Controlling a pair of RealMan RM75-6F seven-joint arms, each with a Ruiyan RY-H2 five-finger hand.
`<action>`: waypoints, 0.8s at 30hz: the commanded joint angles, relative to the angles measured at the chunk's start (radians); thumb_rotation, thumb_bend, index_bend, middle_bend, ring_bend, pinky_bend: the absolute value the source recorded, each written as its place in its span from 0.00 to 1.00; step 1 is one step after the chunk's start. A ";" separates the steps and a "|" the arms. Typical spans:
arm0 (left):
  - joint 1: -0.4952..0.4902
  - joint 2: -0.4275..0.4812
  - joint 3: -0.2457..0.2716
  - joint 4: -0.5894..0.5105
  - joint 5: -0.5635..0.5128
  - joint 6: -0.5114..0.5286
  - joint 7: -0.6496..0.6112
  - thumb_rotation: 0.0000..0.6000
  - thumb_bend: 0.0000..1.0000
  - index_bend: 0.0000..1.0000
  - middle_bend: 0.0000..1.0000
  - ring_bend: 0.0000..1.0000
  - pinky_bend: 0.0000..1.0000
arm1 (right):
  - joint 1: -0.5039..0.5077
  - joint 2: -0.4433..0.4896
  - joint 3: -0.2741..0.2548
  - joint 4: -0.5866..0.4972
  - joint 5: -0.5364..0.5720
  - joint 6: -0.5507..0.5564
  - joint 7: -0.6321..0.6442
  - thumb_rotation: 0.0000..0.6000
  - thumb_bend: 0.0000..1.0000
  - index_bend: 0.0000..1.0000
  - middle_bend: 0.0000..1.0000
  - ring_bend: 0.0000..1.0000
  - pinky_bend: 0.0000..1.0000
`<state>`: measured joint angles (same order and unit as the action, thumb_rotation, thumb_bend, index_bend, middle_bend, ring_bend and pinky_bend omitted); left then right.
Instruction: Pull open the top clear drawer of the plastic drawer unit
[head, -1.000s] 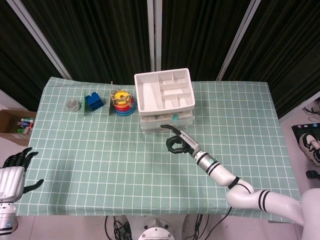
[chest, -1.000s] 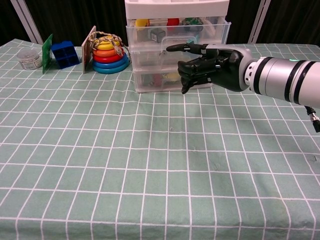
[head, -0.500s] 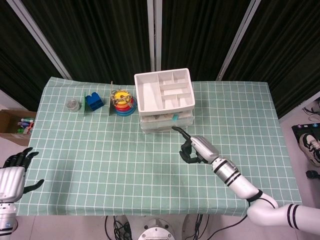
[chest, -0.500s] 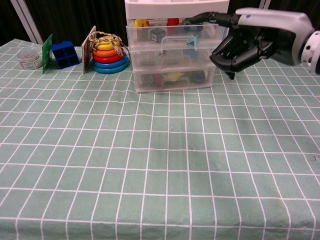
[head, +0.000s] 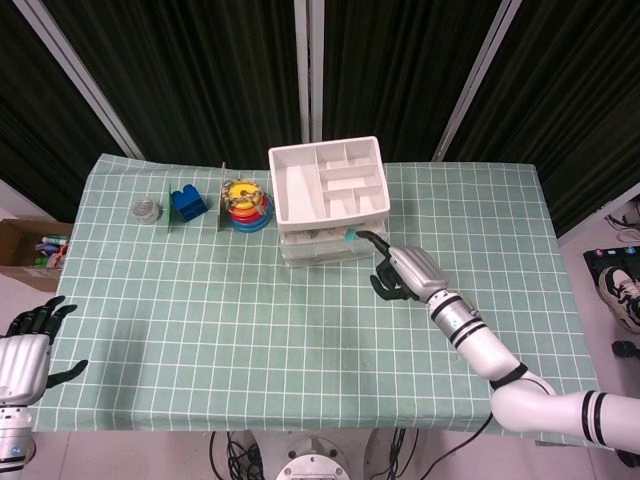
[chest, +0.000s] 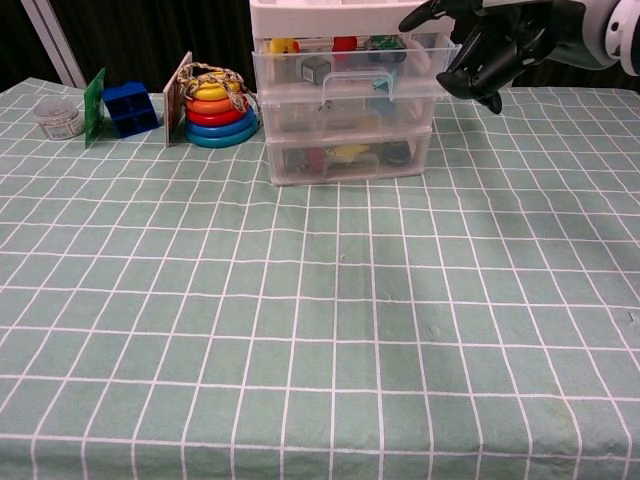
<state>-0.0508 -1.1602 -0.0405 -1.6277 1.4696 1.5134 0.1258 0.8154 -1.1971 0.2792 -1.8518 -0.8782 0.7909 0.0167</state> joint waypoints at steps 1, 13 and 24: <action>0.000 0.000 0.000 0.000 0.000 0.000 0.000 1.00 0.02 0.21 0.14 0.17 0.20 | 0.035 -0.003 0.006 0.019 0.043 -0.041 -0.014 1.00 0.49 0.14 0.84 0.71 0.67; -0.005 -0.001 -0.002 0.000 -0.004 -0.010 0.002 1.00 0.02 0.21 0.14 0.17 0.20 | 0.089 -0.020 -0.013 0.062 0.121 -0.045 -0.061 1.00 0.50 0.15 0.84 0.71 0.67; -0.007 0.002 -0.003 -0.005 -0.007 -0.013 0.006 1.00 0.02 0.21 0.14 0.17 0.20 | 0.050 0.044 -0.039 -0.013 0.067 -0.072 -0.015 1.00 0.50 0.15 0.84 0.71 0.67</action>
<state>-0.0583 -1.1579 -0.0439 -1.6322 1.4630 1.5005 0.1317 0.8747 -1.1632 0.2442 -1.8533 -0.7989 0.7226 -0.0079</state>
